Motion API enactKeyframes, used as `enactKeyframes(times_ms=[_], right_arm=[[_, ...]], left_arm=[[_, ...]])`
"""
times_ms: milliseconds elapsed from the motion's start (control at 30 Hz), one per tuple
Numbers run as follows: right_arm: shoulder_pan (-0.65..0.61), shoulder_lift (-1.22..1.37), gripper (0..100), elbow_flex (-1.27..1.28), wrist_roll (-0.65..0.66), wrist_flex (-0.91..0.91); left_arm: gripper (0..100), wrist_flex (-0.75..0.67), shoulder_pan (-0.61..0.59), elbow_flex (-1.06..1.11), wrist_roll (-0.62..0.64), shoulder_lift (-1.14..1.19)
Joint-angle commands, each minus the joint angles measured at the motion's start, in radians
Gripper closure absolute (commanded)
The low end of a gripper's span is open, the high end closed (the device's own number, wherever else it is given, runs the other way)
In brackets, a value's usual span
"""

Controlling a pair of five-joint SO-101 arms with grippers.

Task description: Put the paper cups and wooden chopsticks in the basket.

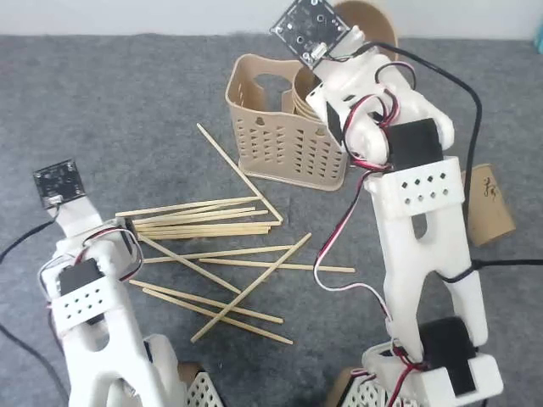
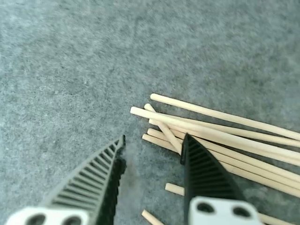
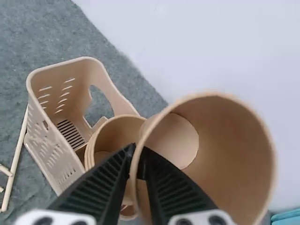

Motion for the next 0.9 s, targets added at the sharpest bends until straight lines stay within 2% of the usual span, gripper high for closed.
enactKeyframes(times_ms=[0, 267, 867], right_arm=[[-0.022, -0.041, 99.1, -0.092, -0.017, 0.054], [-0.084, -0.053, 99.1, -0.193, -0.015, 0.142], [-0.025, 0.088, 97.4, -0.192, -0.012, 0.196]], left_arm=[[82, -0.021, 0.009, -0.005, -0.009, -0.014], [82, -0.021, 0.009, -0.005, -0.009, -0.014], [82, -0.021, 0.009, -0.005, -0.009, -0.014]])
